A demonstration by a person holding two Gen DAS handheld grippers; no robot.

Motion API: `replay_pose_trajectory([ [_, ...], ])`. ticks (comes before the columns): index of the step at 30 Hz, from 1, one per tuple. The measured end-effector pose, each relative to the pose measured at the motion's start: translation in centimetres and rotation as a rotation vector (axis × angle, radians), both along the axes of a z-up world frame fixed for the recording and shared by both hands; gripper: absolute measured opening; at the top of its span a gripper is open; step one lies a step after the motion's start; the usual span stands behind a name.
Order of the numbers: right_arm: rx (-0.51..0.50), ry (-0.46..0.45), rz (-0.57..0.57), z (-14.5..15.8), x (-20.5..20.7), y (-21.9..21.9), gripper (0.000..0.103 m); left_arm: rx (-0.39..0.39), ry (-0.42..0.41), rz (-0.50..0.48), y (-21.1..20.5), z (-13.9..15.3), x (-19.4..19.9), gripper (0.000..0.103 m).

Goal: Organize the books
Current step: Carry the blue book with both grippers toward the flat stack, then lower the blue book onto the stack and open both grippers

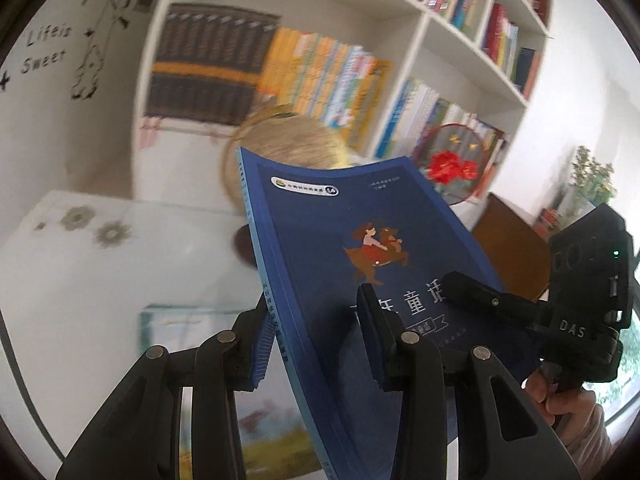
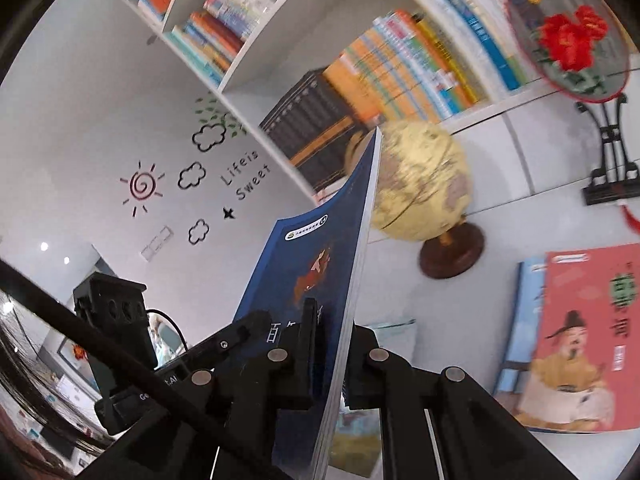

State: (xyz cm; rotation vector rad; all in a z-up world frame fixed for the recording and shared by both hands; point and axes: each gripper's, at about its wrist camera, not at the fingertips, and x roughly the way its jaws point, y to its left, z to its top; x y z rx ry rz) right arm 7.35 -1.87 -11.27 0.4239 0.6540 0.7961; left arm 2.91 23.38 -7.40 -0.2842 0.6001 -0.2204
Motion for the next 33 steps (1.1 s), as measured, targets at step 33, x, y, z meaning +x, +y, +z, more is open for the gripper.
replay_pose_trajectory([
  [33, -0.237, 0.257, -0.058, -13.5, 2.0, 11.8, 0.017, -0.045, 0.407, 0.162, 9.0, -13.8, 2.8, 0.046],
])
